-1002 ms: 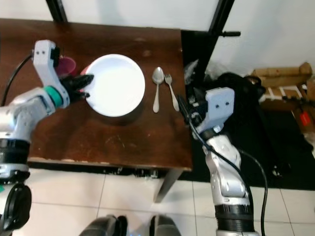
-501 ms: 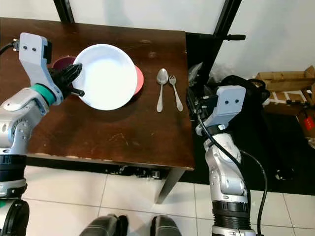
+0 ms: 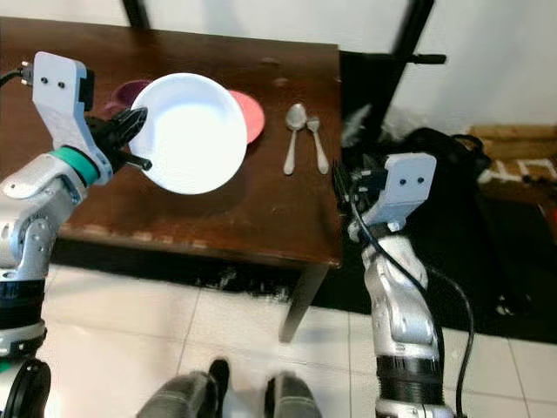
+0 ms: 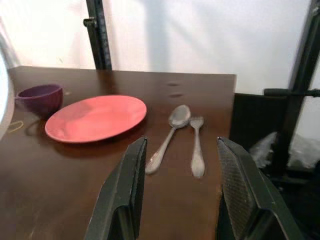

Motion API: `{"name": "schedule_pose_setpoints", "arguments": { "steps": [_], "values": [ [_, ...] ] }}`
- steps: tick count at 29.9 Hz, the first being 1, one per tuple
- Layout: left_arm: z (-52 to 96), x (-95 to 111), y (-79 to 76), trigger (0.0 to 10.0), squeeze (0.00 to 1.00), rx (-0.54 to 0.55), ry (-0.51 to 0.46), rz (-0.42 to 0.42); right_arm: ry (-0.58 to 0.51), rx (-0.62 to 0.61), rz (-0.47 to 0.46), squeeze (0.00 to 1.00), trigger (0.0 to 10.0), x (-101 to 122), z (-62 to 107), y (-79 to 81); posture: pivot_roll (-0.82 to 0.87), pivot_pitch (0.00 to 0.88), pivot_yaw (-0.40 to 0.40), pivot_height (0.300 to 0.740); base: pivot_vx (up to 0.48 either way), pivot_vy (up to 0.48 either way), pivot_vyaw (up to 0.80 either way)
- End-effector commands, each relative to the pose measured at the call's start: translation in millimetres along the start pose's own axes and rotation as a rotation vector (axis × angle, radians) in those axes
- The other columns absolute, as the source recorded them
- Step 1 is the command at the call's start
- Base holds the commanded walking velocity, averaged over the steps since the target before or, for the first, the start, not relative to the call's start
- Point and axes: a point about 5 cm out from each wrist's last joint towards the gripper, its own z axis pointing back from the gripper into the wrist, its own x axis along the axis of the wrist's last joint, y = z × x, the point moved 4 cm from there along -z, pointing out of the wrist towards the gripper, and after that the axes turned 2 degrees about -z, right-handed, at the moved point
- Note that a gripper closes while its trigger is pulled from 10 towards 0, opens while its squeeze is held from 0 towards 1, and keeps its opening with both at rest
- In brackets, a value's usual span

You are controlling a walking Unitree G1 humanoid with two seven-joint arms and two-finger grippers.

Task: Setting the table

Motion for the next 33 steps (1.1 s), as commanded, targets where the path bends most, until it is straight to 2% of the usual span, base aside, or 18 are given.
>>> {"name": "schedule_pose_setpoints", "arguments": {
  "steps": [1, 33],
  "values": [
    [0.1, 0.1, -0.4, 10.0, 0.00, 0.003, -0.002, -0.018, 0.020, -0.021, -0.011, 0.00, 10.0, -4.3, 0.6, -3.9, 0.02, 0.009, 0.061, 0.740, -0.405, 0.000, 0.00],
    [-1.6, 0.7, -4.9, 10.0, 0.00, -0.007, -0.002, -0.012, 0.031, -0.031, -0.019, 0.00, 10.0, -5.8, 2.0, -5.8, 0.02, 0.009, 0.070, 0.740, -0.402, 0.000, 0.00]
  ]
}}
